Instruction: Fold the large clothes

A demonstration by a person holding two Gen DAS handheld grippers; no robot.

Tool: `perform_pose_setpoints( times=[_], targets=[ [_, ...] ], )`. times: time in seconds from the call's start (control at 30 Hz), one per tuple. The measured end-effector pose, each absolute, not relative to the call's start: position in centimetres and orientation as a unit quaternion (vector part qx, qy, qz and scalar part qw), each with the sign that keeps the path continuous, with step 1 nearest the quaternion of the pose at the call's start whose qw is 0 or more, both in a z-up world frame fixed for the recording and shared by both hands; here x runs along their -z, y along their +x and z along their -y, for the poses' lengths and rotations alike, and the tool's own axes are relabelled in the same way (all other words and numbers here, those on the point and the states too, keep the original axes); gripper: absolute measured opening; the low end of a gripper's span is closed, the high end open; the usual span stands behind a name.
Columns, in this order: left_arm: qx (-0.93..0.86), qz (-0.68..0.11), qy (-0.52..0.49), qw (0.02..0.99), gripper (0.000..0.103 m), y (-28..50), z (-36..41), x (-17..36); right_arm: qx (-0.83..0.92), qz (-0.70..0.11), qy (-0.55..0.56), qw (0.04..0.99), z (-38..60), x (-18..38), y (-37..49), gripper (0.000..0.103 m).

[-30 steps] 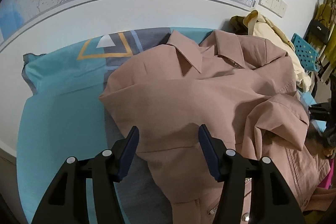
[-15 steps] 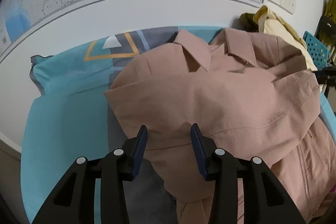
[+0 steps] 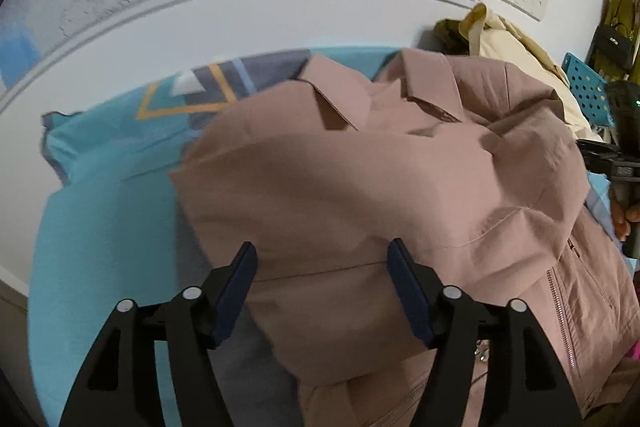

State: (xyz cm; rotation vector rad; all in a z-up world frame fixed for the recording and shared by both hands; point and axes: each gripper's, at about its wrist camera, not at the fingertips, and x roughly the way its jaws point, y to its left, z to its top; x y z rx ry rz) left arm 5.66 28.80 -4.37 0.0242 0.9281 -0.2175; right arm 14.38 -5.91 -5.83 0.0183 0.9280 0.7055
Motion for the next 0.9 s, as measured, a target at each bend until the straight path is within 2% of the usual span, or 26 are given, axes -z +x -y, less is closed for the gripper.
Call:
perform_pose_setpoints(
  times=[0.07, 0.13, 0.3, 0.33, 0.37, 0.4, 0.47, 0.6, 0.63, 0.7, 0.77, 0.8, 0.9],
  targets=[
    [0.101, -0.454, 0.018, 0.885, 0.067, 6.1, -28.4, 5.1, -0.351, -0.444, 0.017, 0.824, 5.6, 6.3, 14.9, 0.024],
    [0.094, -0.456, 0.018, 0.885, 0.066, 6.3, -28.2, 5.4, -0.362, -0.445, 0.021, 0.819, 5.4, 6.2, 14.9, 0.001],
    [0.092, -0.452, 0.016, 0.887, 0.065, 6.4, -28.4, 5.2, -0.344, -0.426, 0.023, 0.837, 7.2, 3.7, 14.1, 0.004],
    [0.092, -0.452, 0.018, 0.887, 0.065, 6.5, -28.3, 5.2, -0.332, -0.432, 0.03, 0.838, 7.6, 3.6, 14.4, 0.031],
    [0.092, -0.452, 0.019, 0.887, 0.065, 6.6, -28.2, 5.2, -0.33, -0.441, 0.039, 0.834, 7.7, 3.9, 14.6, 0.073],
    [0.092, -0.452, 0.019, 0.887, 0.065, 6.7, -28.2, 5.2, -0.329, -0.441, 0.041, 0.834, 7.9, 4.2, 14.7, 0.079],
    [0.092, -0.453, 0.015, 0.887, 0.065, 6.8, -28.2, 5.2, -0.326, -0.444, 0.036, 0.834, 7.3, 5.1, 15.0, 0.075],
    [0.09, -0.455, 0.012, 0.886, 0.065, 6.8, -28.3, 5.2, -0.335, -0.448, 0.061, 0.827, 6.3, 6.6, 16.2, 0.074],
    [0.09, -0.455, 0.012, 0.886, 0.065, 6.8, -28.2, 5.2, -0.334, -0.451, 0.061, 0.826, 6.0, 7.1, 16.5, 0.07],
    [0.088, -0.456, 0.012, 0.886, 0.065, 6.8, -28.2, 5.2, -0.349, -0.462, 0.066, 0.812, 5.1, 8.1, 17.0, 0.042],
    [0.087, -0.455, 0.01, 0.886, 0.065, 6.8, -28.3, 5.2, -0.354, -0.466, 0.07, 0.808, 4.9, 8.3, 17.0, 0.021],
    [0.086, -0.454, 0.01, 0.887, 0.065, 6.8, -28.3, 5.2, -0.357, -0.461, 0.072, 0.809, 5.1, 8.0, 16.8, 0.018],
    [0.081, -0.449, 0.01, 0.89, 0.065, 6.9, -28.5, 5.2, -0.347, -0.425, 0.074, 0.833, 7.2, 5.1, 15.6, 0.017]
  ],
)
